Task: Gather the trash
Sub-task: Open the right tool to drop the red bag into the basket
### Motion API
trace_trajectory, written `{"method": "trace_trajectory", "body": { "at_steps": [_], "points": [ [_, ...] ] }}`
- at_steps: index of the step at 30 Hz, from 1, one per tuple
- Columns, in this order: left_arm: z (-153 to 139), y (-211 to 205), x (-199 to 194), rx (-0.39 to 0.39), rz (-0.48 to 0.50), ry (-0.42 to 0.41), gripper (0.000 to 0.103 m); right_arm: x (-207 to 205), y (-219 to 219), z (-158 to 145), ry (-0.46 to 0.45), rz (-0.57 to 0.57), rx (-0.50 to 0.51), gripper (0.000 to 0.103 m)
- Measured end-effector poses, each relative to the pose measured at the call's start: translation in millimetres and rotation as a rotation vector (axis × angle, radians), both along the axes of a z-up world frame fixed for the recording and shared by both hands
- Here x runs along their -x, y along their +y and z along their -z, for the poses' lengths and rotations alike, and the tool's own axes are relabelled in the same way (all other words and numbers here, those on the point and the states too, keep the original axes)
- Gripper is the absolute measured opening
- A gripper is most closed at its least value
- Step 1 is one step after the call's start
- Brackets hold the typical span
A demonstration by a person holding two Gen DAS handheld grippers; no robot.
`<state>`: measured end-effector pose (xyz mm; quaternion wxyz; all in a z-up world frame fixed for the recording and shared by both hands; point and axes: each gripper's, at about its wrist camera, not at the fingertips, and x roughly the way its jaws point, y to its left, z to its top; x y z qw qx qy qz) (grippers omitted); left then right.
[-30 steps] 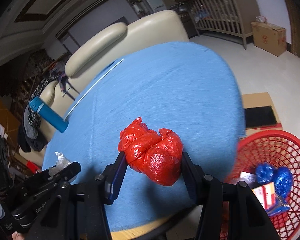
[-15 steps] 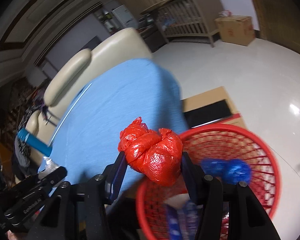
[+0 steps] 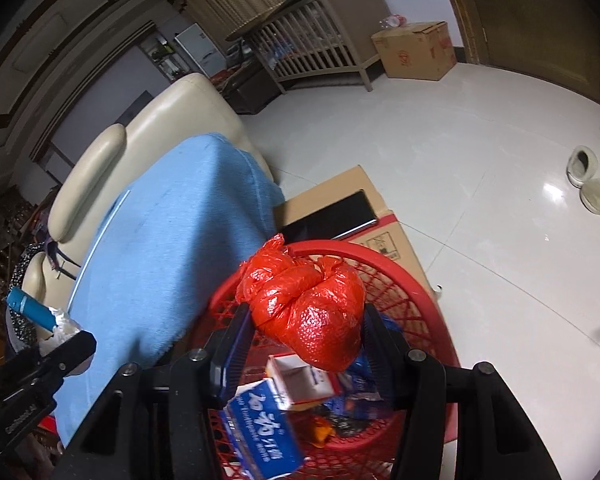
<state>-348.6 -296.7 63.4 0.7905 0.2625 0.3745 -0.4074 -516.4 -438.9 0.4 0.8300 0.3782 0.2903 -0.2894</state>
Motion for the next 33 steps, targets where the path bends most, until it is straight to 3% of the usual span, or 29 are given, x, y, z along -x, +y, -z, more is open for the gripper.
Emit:
{"method": "trace_trajectory", "body": {
  "at_steps": [19,26,33],
  "points": [
    [6,-27,28,-0.015,0.093,0.058,0.043,5,0,17,0.057,0.002,-0.008,0.057],
    [8,-32,33,-0.022,0.109,0.066,0.043,6,-6,24,0.086,0.011,-0.055,0.070],
    [15,-38,34,-0.036,0.116,0.083,0.043,19,-15,12,0.051,0.045,-0.039,0.072]
  ]
}}
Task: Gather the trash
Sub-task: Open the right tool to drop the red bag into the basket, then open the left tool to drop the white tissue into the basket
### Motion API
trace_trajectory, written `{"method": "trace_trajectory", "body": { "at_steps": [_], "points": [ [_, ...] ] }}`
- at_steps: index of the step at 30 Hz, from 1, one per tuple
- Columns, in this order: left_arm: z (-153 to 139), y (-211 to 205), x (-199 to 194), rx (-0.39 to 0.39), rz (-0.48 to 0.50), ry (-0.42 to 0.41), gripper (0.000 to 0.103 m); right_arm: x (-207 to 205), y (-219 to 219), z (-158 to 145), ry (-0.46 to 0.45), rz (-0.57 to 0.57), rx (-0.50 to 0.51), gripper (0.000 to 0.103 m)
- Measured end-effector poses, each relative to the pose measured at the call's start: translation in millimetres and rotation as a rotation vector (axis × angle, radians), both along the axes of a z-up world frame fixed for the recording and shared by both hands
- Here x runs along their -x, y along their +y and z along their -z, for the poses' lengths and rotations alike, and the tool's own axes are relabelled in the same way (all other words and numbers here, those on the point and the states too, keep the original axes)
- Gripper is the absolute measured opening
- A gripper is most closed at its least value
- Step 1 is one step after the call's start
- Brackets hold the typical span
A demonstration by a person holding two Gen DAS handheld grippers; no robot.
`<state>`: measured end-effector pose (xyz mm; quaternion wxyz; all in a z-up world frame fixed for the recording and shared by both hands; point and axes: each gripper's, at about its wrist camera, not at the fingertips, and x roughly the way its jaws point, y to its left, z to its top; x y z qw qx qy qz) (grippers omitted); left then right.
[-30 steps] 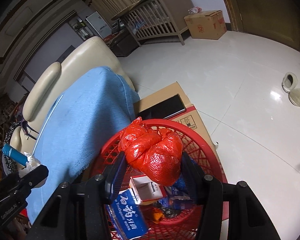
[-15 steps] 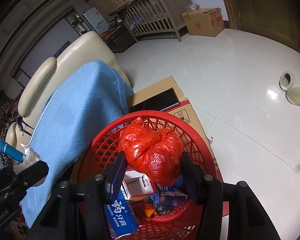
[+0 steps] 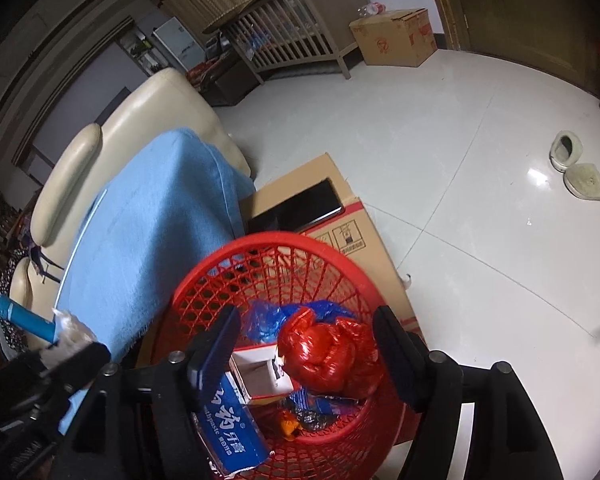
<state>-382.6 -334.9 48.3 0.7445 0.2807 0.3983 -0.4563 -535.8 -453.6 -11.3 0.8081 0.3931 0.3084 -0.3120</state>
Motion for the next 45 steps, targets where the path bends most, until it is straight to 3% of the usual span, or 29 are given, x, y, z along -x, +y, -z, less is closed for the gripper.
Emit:
{"method": "trace_trajectory", "body": {
  "at_steps": [12,35,38,40,45],
  "points": [
    [17,-23,4,-0.028,0.033,0.053,0.043,17,-9,-9,-0.035,0.042,0.006,0.072],
    [36,-44,1,-0.060,0.032,0.063,0.044,24,-9,-20,-0.065,0.045,0.022,0.072],
    [42,-49,-5,-0.070,0.023,0.105,0.053,25,-9,-23,-0.070,0.046,0.028,0.072],
    [45,-50,-7,-0.083,0.018,0.110,0.069,25,-9,-25,-0.072,0.047,0.033,0.072],
    [44,-45,-6,-0.078,0.020,0.119,0.070,25,-7,-31,-0.068,0.048,0.049,0.072]
  ]
}}
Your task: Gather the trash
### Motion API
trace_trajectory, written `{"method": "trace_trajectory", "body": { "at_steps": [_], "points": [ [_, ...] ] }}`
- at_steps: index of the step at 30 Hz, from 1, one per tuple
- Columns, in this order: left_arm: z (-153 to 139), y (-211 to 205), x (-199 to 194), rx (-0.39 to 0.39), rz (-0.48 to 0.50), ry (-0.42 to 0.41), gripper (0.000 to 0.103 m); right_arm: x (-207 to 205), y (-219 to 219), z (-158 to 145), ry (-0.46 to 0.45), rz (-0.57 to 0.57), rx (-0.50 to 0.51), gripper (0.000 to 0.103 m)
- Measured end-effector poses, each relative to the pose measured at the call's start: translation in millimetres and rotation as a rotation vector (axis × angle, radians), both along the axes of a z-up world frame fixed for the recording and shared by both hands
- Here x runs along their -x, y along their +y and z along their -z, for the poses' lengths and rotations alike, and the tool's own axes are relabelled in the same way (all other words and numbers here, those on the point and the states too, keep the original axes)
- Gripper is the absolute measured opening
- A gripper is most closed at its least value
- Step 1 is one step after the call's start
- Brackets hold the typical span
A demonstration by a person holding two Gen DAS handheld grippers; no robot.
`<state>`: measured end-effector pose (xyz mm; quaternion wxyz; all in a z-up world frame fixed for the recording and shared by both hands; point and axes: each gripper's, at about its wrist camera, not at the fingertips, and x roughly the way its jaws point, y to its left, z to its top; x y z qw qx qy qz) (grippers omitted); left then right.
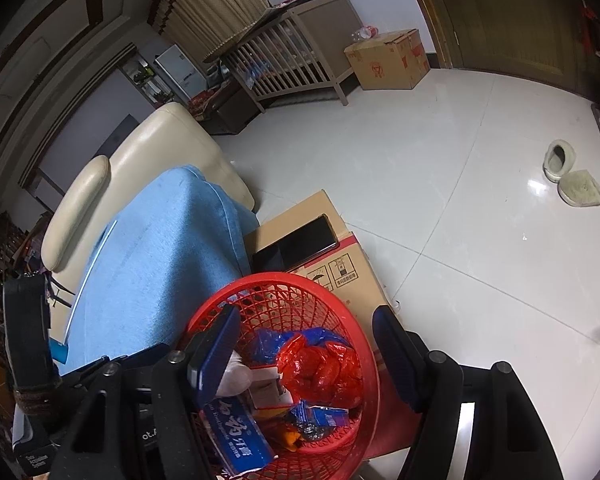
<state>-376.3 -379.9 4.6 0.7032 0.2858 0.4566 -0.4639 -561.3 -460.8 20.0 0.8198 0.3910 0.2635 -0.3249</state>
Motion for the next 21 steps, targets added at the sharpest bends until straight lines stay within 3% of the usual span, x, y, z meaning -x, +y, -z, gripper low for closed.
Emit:
{"method": "trace_trajectory", "body": {
  "at_steps": [8,13,16,21],
  "points": [
    [-21,21,-1,0.057,-0.007,-0.045,0.071,-2,10,-8,0.028,-0.009,0.030,0.072],
    [-46,43,-5,0.127,-0.014,-0.090,0.072,-5,20,-15,0.049,-0.016,0.058,0.072],
    [-62,62,-9,0.173,-0.025,-0.118,0.080,-9,34,-21,0.066,-0.026,0.090,0.075],
    [-81,101,-17,0.253,-0.048,-0.143,0.080,-25,62,-26,0.104,-0.067,0.142,0.077]
  ]
}}
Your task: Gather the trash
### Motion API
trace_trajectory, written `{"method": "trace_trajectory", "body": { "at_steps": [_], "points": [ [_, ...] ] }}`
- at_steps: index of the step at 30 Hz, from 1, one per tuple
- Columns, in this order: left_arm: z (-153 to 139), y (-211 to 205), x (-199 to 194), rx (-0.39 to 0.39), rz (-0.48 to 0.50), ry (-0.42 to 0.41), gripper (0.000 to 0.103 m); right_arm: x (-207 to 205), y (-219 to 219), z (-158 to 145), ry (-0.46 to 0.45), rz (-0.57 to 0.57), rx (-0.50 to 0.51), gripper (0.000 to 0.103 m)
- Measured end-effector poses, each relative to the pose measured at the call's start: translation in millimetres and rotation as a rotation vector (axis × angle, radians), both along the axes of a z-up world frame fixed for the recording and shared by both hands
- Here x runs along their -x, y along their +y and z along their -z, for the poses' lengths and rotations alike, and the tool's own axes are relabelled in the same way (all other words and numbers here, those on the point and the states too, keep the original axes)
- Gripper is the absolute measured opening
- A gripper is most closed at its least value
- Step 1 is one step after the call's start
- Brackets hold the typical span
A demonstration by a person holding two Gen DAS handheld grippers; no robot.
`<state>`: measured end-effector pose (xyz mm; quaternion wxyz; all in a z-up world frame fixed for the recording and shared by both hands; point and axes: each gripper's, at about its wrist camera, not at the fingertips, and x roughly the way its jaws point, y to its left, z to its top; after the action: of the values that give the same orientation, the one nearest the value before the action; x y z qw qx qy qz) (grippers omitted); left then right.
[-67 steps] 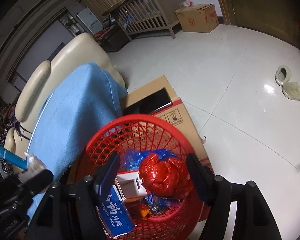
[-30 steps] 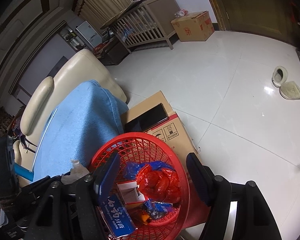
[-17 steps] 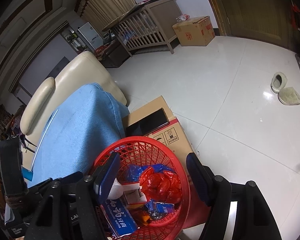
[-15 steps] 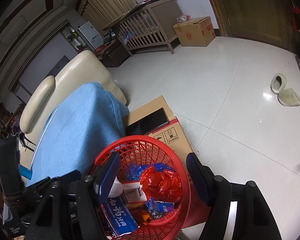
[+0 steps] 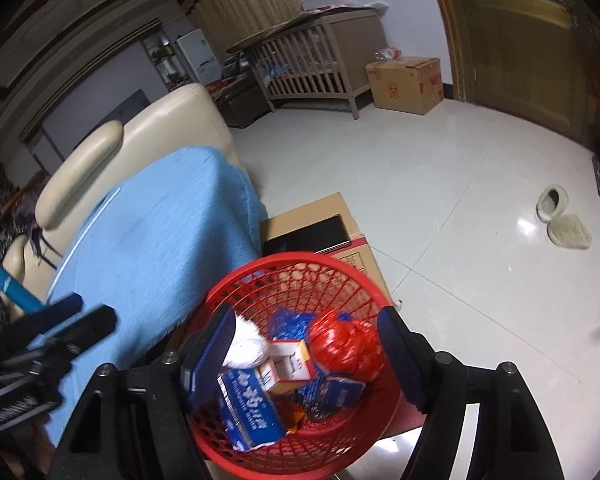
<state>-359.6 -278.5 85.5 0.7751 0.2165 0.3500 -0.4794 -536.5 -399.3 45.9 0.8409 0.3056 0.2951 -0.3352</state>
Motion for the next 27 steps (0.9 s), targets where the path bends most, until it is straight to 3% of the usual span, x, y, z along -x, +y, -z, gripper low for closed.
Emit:
{"method": "trace_trajectory", "body": {
  "at_steps": [8,12,17,27],
  "points": [
    [-3,48,-25,0.048,-0.103,0.026,0.082,-29,42,-4,0.069,-0.092,0.057,0.077],
    [1,66,-37,0.058,-0.154,0.037,0.091,-39,58,-6,0.093,-0.129,0.083,0.077],
    [0,83,-47,0.100,-0.168,0.084,0.092,-46,74,-9,0.126,-0.154,0.127,0.077],
    [-11,100,-41,0.116,-0.158,0.035,0.096,-56,96,-8,0.182,-0.193,0.175,0.077]
  ]
}}
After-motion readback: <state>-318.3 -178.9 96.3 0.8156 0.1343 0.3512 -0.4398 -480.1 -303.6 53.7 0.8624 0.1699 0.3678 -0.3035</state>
